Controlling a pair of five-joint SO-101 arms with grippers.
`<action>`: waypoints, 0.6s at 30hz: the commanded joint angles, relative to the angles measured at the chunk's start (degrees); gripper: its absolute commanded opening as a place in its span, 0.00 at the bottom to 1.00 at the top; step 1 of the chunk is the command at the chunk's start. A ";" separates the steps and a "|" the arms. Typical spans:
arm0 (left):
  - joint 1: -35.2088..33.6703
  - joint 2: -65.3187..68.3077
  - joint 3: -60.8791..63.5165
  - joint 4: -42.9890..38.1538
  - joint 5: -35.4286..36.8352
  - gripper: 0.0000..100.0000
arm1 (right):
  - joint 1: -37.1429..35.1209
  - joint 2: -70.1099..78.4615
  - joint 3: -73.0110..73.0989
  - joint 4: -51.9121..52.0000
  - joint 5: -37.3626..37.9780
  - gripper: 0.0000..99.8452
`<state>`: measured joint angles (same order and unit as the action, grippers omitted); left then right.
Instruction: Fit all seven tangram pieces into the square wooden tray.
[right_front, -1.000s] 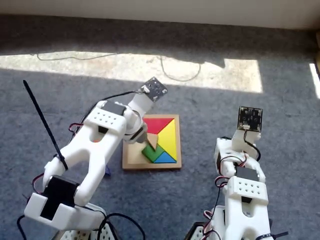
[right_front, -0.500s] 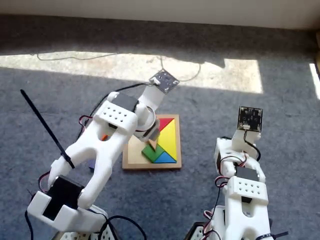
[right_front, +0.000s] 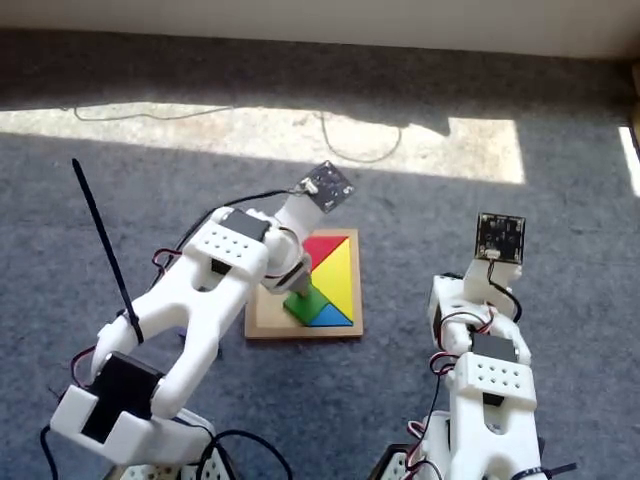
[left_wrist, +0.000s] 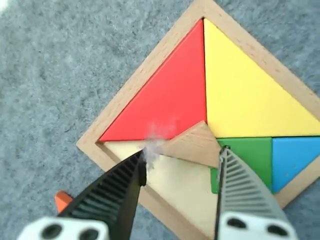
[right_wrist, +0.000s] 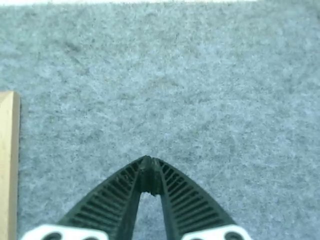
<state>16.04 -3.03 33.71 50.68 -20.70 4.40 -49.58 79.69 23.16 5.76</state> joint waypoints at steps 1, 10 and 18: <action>-2.33 -0.31 0.04 0.70 -4.57 0.23 | -0.66 -1.01 -0.31 -1.10 0.70 0.01; -2.33 -0.84 -4.62 7.56 -9.76 0.23 | -0.75 -1.01 -0.31 -1.10 0.70 0.01; -5.93 -0.75 -14.99 15.03 -9.49 0.23 | -0.75 -1.01 -0.31 -1.10 0.70 0.01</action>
<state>12.62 -2.86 23.08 64.84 -30.02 4.40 -49.58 79.69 23.16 5.76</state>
